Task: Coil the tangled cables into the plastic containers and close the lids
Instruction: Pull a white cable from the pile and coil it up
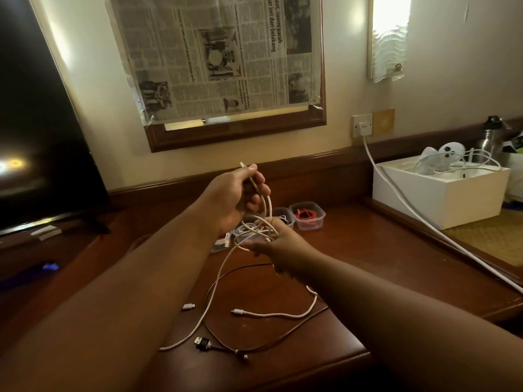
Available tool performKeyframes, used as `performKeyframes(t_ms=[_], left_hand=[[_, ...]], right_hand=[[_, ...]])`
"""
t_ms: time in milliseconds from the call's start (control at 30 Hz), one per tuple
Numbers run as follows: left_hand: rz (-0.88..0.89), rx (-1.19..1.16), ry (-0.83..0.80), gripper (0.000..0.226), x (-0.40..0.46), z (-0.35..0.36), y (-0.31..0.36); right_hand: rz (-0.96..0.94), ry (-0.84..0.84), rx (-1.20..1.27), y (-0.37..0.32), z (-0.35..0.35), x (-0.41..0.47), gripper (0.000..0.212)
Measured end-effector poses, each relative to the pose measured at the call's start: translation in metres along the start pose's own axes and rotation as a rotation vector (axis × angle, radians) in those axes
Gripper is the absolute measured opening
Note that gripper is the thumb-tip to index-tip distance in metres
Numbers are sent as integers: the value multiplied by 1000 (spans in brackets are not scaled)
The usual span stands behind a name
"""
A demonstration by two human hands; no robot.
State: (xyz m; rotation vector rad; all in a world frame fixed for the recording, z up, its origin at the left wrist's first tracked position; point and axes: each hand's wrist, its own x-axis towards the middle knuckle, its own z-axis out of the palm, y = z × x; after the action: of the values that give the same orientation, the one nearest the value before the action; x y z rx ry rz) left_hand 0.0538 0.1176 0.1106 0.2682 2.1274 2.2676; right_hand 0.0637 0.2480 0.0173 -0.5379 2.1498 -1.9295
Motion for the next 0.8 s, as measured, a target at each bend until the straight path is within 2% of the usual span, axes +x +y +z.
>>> performKeyframes(t_ms=[167, 267, 400, 500, 633, 667, 733, 800], left_hand=[[51, -148, -1, 31, -5, 3, 3], [67, -179, 4, 33, -5, 2, 4], [127, -120, 93, 35, 1, -7, -11], [170, 81, 136, 30, 7, -19, -40], [45, 476, -117, 20, 10, -24, -85], [51, 597, -128, 17, 14, -24, -97], [130, 784, -23, 12, 26, -21, -116], [173, 803, 119, 16, 38, -18, -124]], right_hand=[[-26, 21, 81, -11, -3, -2, 27], [-17, 26, 33, -9, -6, 3, 19], [-16, 192, 81, -8, -17, 8, 22], [-27, 327, 228, -12, -29, 10, 32], [-102, 330, 408, -17, -41, 11, 38], [-121, 332, 410, -18, -43, 11, 39], [-175, 354, 411, -20, -49, 11, 38], [-238, 367, 437, -21, -56, 10, 35]])
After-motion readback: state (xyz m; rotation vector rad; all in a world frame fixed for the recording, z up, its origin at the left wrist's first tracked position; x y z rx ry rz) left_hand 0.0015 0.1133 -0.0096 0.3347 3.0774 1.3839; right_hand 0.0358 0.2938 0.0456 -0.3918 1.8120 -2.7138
